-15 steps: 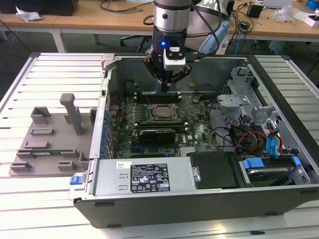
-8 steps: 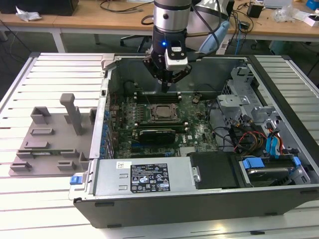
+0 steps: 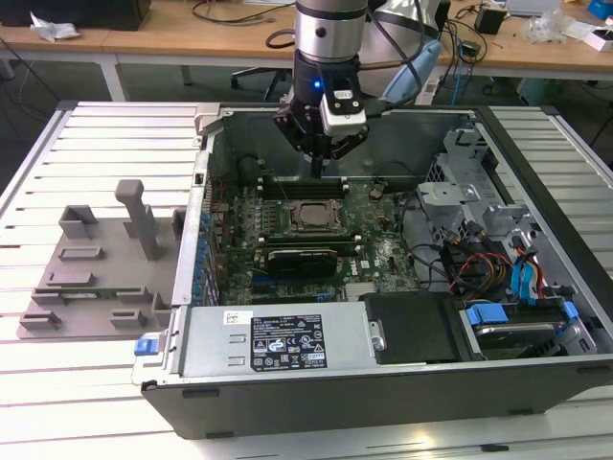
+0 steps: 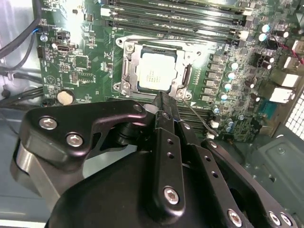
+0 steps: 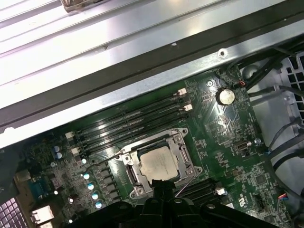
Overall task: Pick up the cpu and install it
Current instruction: 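Install the first cpu locking lever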
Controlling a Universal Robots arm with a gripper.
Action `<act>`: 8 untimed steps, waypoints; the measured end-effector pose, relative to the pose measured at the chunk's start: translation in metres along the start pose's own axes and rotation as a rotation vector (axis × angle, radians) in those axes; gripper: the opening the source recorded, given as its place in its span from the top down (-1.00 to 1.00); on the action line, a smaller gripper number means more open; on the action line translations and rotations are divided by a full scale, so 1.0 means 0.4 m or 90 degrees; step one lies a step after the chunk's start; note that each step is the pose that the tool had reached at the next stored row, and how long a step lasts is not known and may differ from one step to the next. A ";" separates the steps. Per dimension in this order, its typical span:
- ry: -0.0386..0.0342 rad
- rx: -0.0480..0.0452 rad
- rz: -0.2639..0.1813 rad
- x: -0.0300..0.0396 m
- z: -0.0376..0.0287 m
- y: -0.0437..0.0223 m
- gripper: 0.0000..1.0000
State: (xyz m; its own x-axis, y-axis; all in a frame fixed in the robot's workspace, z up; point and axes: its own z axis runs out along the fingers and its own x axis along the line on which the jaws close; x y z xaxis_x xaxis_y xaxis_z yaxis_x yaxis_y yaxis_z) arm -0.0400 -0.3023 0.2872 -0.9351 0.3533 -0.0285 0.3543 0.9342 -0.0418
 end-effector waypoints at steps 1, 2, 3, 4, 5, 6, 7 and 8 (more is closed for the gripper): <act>-0.0002 -0.0002 -0.005 0.000 0.000 0.000 0.79; -0.0003 -0.0003 -0.009 0.000 0.000 0.000 0.79; -0.0006 -0.0004 -0.014 0.000 0.000 0.000 0.79; -0.0008 -0.0006 -0.018 0.000 0.000 0.000 0.79; -0.0009 -0.0007 -0.023 0.000 0.000 0.000 0.79; -0.0012 -0.0008 -0.029 0.000 0.000 0.000 0.79; -0.0015 -0.0011 -0.036 0.000 0.000 0.000 0.79; -0.0018 -0.0012 -0.044 0.000 0.000 0.000 0.79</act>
State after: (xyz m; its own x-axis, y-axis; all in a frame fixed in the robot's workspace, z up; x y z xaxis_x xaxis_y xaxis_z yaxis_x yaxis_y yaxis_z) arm -0.0400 -0.3023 0.2872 -0.9572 0.2881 -0.0284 0.2891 0.9564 -0.0418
